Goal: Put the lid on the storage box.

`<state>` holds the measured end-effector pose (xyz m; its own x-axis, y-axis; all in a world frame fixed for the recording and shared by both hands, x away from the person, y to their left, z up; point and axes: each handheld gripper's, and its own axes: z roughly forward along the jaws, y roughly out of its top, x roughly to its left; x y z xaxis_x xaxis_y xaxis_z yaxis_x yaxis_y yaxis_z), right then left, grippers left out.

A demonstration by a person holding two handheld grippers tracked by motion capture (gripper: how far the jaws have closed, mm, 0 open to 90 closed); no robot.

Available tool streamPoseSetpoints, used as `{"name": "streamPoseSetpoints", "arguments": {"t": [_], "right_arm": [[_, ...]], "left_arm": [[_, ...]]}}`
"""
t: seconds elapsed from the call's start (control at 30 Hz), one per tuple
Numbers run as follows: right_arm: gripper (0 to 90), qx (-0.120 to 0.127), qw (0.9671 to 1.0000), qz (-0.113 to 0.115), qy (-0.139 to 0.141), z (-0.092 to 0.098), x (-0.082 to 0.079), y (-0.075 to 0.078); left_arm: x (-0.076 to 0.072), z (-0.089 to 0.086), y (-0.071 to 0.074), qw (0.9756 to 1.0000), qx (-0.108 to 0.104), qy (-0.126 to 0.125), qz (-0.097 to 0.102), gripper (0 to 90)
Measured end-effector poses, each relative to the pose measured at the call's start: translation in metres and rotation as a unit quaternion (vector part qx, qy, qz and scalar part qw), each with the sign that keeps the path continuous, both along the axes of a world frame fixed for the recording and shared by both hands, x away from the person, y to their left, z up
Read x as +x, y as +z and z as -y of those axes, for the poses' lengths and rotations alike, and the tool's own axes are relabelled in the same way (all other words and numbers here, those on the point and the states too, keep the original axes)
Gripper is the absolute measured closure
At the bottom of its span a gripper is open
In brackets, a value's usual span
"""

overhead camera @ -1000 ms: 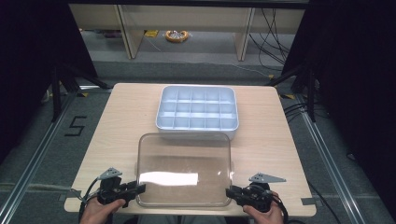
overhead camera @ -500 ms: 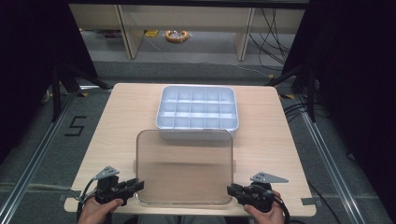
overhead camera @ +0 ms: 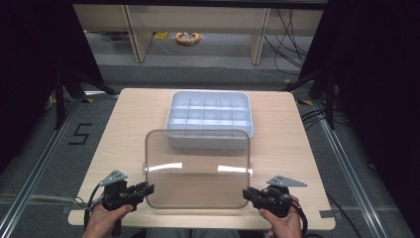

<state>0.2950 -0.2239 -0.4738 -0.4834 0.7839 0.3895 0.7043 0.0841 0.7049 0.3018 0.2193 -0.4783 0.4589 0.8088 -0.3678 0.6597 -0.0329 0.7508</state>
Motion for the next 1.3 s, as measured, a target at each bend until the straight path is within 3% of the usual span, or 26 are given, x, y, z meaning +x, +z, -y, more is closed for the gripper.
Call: {"name": "streamPoseSetpoints", "arguments": {"t": [0.03, 0.17, 0.2, 0.27, 0.3, 0.37, 0.4, 0.43, 0.47, 0.53, 0.57, 0.6, 0.7, 0.73, 0.77, 0.97, 1.03, 1.07, 1.17, 1.27, 1.3], "right_arm": [[72.0, -0.019, 0.9997, 0.015, 0.007, 0.002, 0.004, 0.0], [71.6, -0.013, 0.9998, 0.016, 0.004, 0.002, 0.008, 0.001], [70.6, -0.01, 0.9999, -0.002, -0.008, 0.0, 0.009, 0.003], [70.1, -0.019, 0.9997, 0.011, -0.002, 0.002, 0.012, 0.002], [69.8, -0.007, 0.9999, 0.012, 0.004, 0.003, 0.014, 0.003], [69.8, -0.007, 0.9999, 0.012, 0.0, 0.003, 0.016, 0.003], [69.8, 0.005, 0.9999, -0.005, -0.009, 0.001, 0.014, 0.005], [69.8, 0.005, 0.9999, -0.005, -0.009, 0.001, 0.014, 0.005], [69.7, -0.015, 0.9998, 0.015, -0.002, 0.003, 0.016, 0.005], [69.7, -0.008, 0.9998, 0.018, -0.003, 0.003, 0.019, 0.005], [69.7, -0.004, 0.9999, -0.001, -0.011, 0.001, 0.018, 0.009], [69.7, -0.012, 0.9997, 0.019, -0.003, 0.003, 0.021, 0.01], [69.5, -0.017, 0.9995, 0.027, -0.004, 0.004, 0.025, 0.012], [68.8, -0.012, 0.9996, 0.019, -0.018, 0.002, 0.027, 0.017], [68.3, -0.019, 0.9992, 0.034, -0.009, 0.005, 0.03, 0.02], [68.1, -0.014, 0.999, 0.041, -0.015, 0.007, 0.045, 0.034], [68.2, -0.002, 0.9993, 0.029, -0.025, 0.006, 0.049, 0.039], [68.1, -0.011, 0.9988, 0.043, -0.019, 0.008, 0.054, 0.04], [68.2, -0.02, 0.9981, 0.051, -0.027, 0.009, 0.063, 0.045], [68.2, -0.017, 0.9977, 0.056, -0.033, 0.01, 0.073, 0.052], [68.2, -0.009, 0.9979, 0.048, -0.042, 0.008, 0.074, 0.055]], "left_arm": [[0.002, 0.001, 0.0, 1.0, -0.003, 0.003, 0.003, 65.7], [0.007, 0.002, 0.002, 1.0, -0.005, 0.004, 0.004, 65.6], [0.011, 0.002, 0.003, 0.9999, -0.011, 0.004, 0.005, 65.1], [0.013, 0.002, 0.003, 0.9999, -0.013, 0.003, 0.005, 64.6], [0.015, 0.002, 0.004, 0.9999, -0.016, 0.005, 0.003, 64.4], [0.017, 0.003, 0.005, 0.9999, -0.014, 0.006, 0.004, 64.2], [0.017, 0.003, 0.005, 0.9999, -0.014, 0.006, 0.004, 64.1], [0.018, 0.003, 0.005, 0.9999, -0.011, 0.007, 0.005, 64.1], [0.019, 0.003, 0.006, 0.9999, -0.01, 0.008, 0.005, 64.1], [0.021, 0.004, 0.007, 0.9999, -0.01, 0.009, 0.007, 64.2], [0.023, 0.005, 0.01, 0.9999, -0.01, 0.01, 0.009, 64.1], [0.025, 0.005, 0.011, 0.9999, -0.009, 0.006, 0.01, 64.1], [0.029, 0.007, 0.016, 0.9998, -0.008, 0.008, 0.015, 63.8], [0.033, 0.008, 0.021, 0.9997, -0.01, 0.009, 0.018, 63.5], [0.036, 0.009, 0.024, 0.9996, -0.014, 0.01, 0.022, 63.2], [0.052, 0.012, 0.041, 0.9991, -0.016, 0.016, 0.035, 63.2], [0.058, 0.014, 0.046, 0.9991, -0.016, 0.018, 0.036, 63.5], [0.061, 0.016, 0.049, 0.999, -0.012, 0.019, 0.038, 63.5], [0.071, 0.019, 0.056, 0.9989, -0.005, 0.022, 0.042, 63.3], [0.083, 0.022, 0.063, 0.9989, 0.0, 0.021, 0.041, 63.3], [0.086, 0.023, 0.065, 0.9989, 0.0, 0.024, 0.041, 63.3]]}}
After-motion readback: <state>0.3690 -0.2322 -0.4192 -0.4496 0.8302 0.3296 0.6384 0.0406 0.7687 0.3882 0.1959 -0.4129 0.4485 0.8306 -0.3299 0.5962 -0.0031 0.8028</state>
